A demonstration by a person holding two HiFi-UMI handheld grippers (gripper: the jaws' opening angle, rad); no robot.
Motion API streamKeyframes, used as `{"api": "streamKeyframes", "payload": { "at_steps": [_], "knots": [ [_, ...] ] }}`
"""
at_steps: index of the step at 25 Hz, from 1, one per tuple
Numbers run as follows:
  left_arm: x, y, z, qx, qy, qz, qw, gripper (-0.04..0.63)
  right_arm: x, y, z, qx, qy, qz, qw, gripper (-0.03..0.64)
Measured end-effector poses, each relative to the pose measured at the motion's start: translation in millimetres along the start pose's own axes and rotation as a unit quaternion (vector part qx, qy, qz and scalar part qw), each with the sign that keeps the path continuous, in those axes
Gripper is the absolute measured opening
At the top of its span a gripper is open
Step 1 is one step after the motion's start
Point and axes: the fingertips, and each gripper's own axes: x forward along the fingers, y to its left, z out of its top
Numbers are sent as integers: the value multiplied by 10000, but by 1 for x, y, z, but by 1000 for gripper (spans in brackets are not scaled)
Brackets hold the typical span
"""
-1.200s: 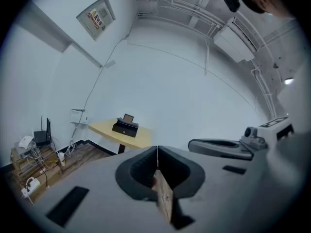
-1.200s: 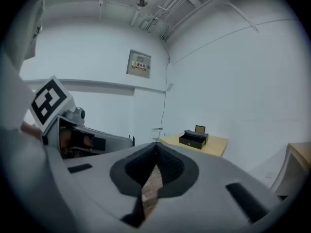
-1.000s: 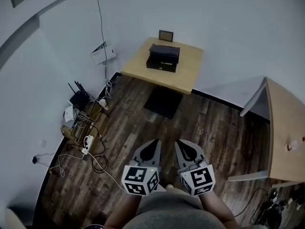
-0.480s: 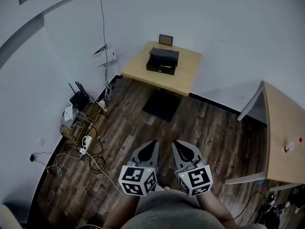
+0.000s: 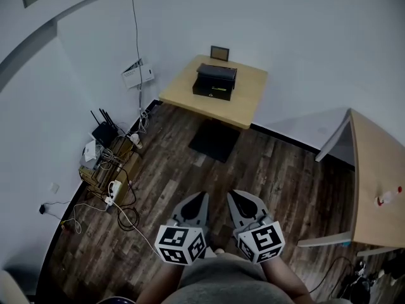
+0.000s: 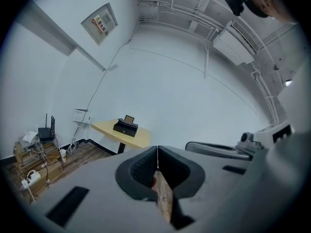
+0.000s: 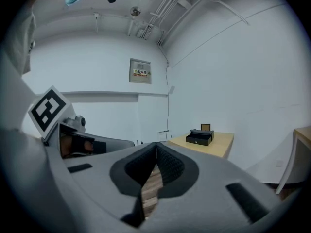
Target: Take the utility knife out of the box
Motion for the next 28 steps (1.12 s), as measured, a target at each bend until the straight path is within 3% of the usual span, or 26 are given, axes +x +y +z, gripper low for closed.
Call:
{"api": "streamKeyframes", "payload": {
  "at_steps": [10,28],
  "knots": [
    [51,42,18,-119,52,-62,9999,5,56,-28,4,-12,107,-84,9999,2],
    [182,162,97,-97,254,-351,9990,5,240,-86,56,-80,20,-233,9997,1]
  ]
}}
